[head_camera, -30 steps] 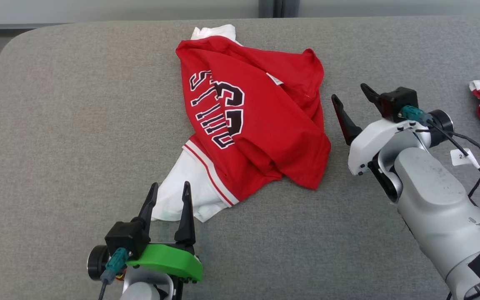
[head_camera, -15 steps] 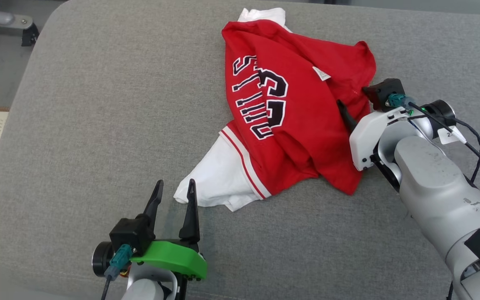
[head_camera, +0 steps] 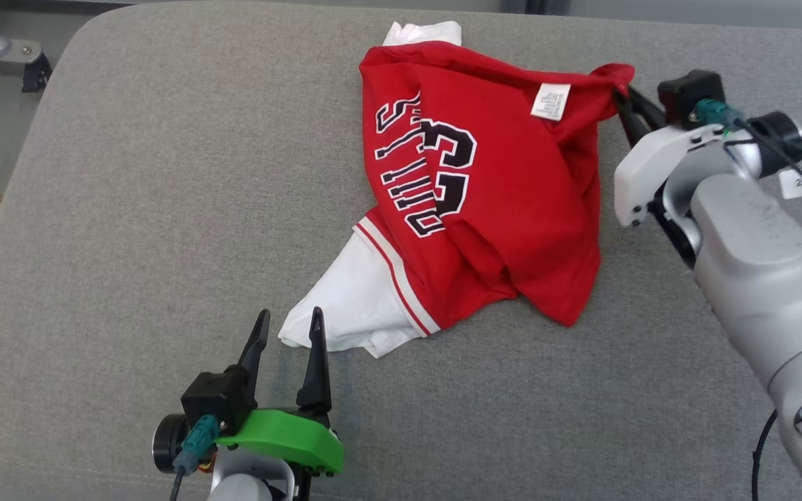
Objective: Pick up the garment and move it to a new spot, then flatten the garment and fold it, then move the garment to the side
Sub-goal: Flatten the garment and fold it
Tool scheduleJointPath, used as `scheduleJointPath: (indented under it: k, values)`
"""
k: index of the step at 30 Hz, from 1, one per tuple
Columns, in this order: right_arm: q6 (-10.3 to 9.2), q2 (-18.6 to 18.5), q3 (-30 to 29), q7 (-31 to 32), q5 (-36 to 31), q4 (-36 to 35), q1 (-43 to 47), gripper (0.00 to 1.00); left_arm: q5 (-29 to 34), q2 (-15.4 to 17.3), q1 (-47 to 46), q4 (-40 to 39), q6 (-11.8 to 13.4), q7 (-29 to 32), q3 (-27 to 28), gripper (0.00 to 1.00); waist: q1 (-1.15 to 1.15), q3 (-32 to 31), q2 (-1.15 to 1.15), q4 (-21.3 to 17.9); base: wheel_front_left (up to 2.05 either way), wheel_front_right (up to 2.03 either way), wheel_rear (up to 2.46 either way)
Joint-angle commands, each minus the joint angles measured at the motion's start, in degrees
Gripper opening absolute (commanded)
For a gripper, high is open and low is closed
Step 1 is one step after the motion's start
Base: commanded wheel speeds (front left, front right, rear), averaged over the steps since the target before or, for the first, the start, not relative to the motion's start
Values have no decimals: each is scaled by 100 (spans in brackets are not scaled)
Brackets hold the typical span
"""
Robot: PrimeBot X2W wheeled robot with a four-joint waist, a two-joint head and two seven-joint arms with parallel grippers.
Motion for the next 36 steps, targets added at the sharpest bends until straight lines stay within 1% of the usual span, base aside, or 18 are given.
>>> scheduleJointPath:
  k: [1, 7, 12, 15, 19, 24, 28, 31, 32, 33, 34, 36]
  values:
    - [-9, -122, -45, -55, 12, -86, -122, 0, 47, 10, 87, 5, 23, -3, 17, 100, 0, -142, 0, -151, 0, 0, 0]
    - [-9, -573, -84, -68, -140, -551, -447, 0, 6, 10, 244, 24, 35, -3, 8, 100, 0, -373, 0, -351, 0, 0, 0]
    - [-10, -876, 48, 282, -324, -940, -688, 0, -1, 9, 287, 0, 18, -3, -16, 100, 0, -415, 0, -438, 0, 0, 0]
    - [-9, -1051, 4, 545, -383, -1050, -918, 0, 0, 8, 243, -16, -5, -3, -61, 100, 0, -352, 0, -400, 0, 0, 0]
    - [-9, -1393, -305, 720, -616, -1125, -1312, 0, -52, 10, 174, 1, 15, -3, -157, 100, 0, -296, 0, -226, 0, 0, 0]
    - [-10, -1498, -543, 1018, -985, -1201, -1482, 0, -81, 11, 168, 45, 19, -3, -162, 100, 0, -299, 0, -62, 0, 0, 0]
    - [-9, -1449, -736, 1243, -1169, -1013, -1432, 0, -111, 11, 60, 27, -4, -3, -226, 100, 0, -205, 0, 68, 0, 0, 0]
    - [-10, -1466, -1050, 1158, -1402, -833, -1449, 0, -124, 11, 3, -6, 0, -3, -286, 100, 0, -75, 0, 171, 0, 0, 0]
    - [-10, -1475, -1209, 1079, -1513, -768, -1451, 13, -138, 11, -29, -13, 3, -3, -304, 100, 0, -26, 0, 219, 0, 0, 0]
    - [-9, -1451, -1331, 1005, -1620, -723, -1431, 48, -144, 11, -49, -13, 8, -3, -317, 100, 0, 5, 0, 252, 0, 0, 0]
    - [-9, -1404, -1450, 834, -1755, -708, -1407, 100, -160, 11, -72, -7, 13, -3, -328, 100, 0, 41, 0, 292, 0, 0, 0]
    - [-9, -1364, -1750, 715, -1953, -586, -1363, 100, -175, 11, -111, -1, 26, -3, -336, 100, 0, 79, 0, 337, 0, 0, 0]
